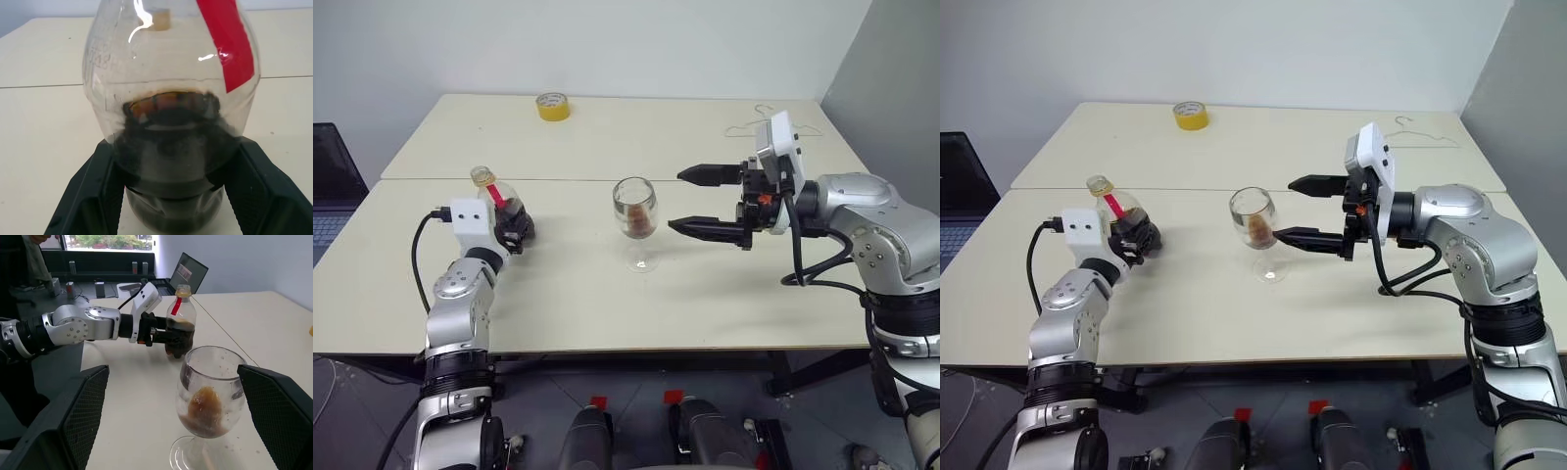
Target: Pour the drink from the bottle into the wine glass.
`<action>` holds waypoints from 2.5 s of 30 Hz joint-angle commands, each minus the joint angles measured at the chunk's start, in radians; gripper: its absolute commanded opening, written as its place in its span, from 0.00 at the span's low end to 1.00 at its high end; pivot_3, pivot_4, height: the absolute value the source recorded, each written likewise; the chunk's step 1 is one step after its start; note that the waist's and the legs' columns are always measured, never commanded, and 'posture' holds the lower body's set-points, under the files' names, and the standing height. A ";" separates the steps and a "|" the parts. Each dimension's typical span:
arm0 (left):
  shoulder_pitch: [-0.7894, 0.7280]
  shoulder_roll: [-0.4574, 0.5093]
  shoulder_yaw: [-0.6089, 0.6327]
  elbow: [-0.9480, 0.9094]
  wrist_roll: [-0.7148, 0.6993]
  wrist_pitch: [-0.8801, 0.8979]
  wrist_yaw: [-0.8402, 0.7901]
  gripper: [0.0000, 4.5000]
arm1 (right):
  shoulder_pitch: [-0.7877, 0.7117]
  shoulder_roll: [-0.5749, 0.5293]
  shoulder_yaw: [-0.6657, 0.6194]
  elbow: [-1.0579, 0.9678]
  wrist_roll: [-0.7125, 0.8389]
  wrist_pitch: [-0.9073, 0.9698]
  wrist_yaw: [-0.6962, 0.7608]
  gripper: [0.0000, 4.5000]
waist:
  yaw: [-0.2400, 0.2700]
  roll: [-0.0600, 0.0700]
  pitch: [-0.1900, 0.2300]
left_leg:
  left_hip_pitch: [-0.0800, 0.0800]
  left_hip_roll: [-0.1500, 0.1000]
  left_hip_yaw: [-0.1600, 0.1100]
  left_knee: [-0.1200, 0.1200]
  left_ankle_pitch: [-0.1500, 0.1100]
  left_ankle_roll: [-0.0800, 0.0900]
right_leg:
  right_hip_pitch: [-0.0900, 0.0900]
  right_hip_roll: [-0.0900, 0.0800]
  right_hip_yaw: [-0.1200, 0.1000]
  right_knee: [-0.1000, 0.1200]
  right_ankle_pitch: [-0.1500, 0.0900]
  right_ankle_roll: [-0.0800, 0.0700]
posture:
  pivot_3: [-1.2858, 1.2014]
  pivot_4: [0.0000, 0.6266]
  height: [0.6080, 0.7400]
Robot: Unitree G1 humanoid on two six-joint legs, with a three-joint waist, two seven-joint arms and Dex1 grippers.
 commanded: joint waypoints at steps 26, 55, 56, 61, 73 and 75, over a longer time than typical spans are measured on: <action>0.026 0.050 -0.007 -0.091 -0.021 0.004 -0.007 0.99 | -0.031 0.000 -0.009 -0.007 -0.030 -0.014 0.021 1.00 | -0.001 0.000 0.000 | 0.000 0.000 0.000 -0.001 0.000 0.000 | 0.000 0.000 0.000 -0.001 0.000 0.000 | 0.52 0.24 1.00; -0.123 0.208 0.035 -0.345 -0.183 0.212 -0.138 0.99 | -0.040 0.011 -0.008 0.032 -0.067 -0.040 0.035 1.00 | -0.002 0.000 0.000 | -0.001 0.000 0.000 -0.004 0.000 0.000 | 0.000 0.000 -0.001 -0.007 -0.003 -0.006 | 0.52 0.24 1.00; -0.131 0.213 0.048 -0.356 -0.223 0.222 -0.172 0.99 | -0.039 0.009 -0.011 0.032 -0.067 -0.040 0.035 1.00 | -0.002 0.000 0.000 | -0.002 0.000 0.000 -0.004 0.000 0.000 | 0.000 0.000 -0.001 -0.008 -0.003 -0.005 | 0.52 0.24 1.00; -0.080 0.341 0.092 -0.405 -0.420 0.271 -0.471 0.99 | -0.033 -0.029 -0.031 0.050 -0.077 -0.047 0.045 1.00 | -0.003 0.000 0.000 | -0.003 0.000 0.000 -0.008 0.000 0.000 | -0.001 0.000 -0.001 -0.012 -0.001 -0.001 | 0.52 0.24 1.00; 0.092 0.648 0.194 -0.300 -0.501 0.256 -0.882 0.99 | -0.013 -0.239 -0.077 0.177 -0.112 -0.101 0.190 1.00 | -0.004 0.001 0.001 | -0.001 0.001 0.001 -0.016 0.000 0.000 | -0.003 0.000 -0.001 -0.015 -0.006 -0.009 | 0.52 0.24 1.00; 0.109 0.676 0.202 -0.276 -0.503 0.253 -0.932 0.99 | -0.013 -0.257 -0.078 0.213 -0.126 -0.119 0.212 1.00 | -0.004 0.001 0.001 | -0.001 0.001 0.002 -0.016 0.000 0.000 | -0.003 -0.001 -0.001 -0.015 -0.006 -0.009 | 0.52 0.24 1.00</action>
